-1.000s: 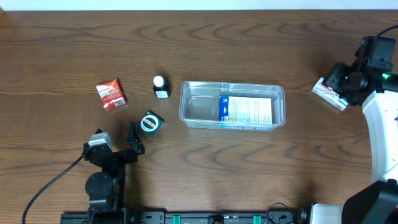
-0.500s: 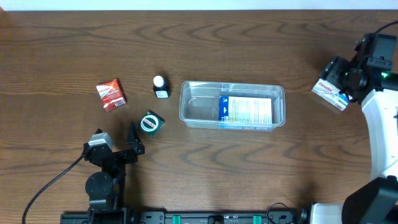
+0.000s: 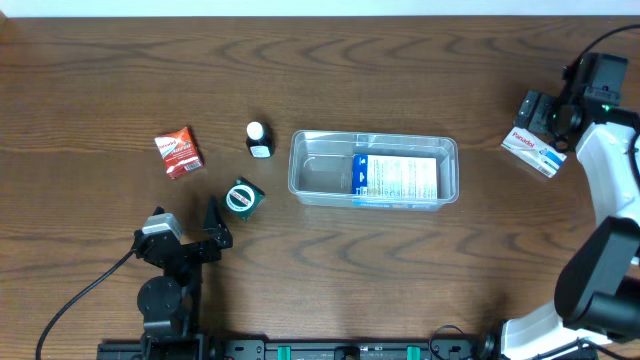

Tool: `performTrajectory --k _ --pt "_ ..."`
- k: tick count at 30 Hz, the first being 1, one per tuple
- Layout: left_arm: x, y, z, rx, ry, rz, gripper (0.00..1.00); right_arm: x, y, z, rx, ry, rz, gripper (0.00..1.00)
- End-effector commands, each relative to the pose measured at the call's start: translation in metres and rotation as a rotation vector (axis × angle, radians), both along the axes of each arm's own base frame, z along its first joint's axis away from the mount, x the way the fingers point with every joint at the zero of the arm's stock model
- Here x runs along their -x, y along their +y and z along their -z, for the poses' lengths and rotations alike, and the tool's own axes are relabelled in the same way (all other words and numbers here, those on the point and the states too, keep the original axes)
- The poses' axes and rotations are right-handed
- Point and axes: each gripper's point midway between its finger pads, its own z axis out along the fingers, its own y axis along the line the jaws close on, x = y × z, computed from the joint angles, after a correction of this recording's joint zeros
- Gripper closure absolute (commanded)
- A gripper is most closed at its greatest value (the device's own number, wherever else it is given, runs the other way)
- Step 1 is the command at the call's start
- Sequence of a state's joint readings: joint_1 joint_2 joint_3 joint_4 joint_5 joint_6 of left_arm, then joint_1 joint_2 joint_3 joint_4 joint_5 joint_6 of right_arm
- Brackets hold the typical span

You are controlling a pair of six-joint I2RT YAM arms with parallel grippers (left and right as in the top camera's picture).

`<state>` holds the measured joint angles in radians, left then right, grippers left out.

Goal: Pack container
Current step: 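Move the right gripper to the white Panadol box, then grasp the white Panadol box with the right gripper and lift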

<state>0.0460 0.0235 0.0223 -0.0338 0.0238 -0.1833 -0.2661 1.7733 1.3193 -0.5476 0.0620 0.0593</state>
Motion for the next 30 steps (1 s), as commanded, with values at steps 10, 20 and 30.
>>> performTrajectory --k 10,20,30 --pt "0.001 0.003 0.018 -0.004 0.056 -0.014 0.02 0.009 -0.019 0.059 0.156 0.219 -0.325 0.01" --pt "0.001 0.003 0.018 -0.004 0.056 -0.014 0.02 0.026 -0.009 0.111 0.035 0.328 -0.343 0.04" --pt "0.001 0.003 0.018 -0.004 0.056 -0.014 0.02 0.033 -0.004 0.129 -0.037 0.36 -0.263 0.17"
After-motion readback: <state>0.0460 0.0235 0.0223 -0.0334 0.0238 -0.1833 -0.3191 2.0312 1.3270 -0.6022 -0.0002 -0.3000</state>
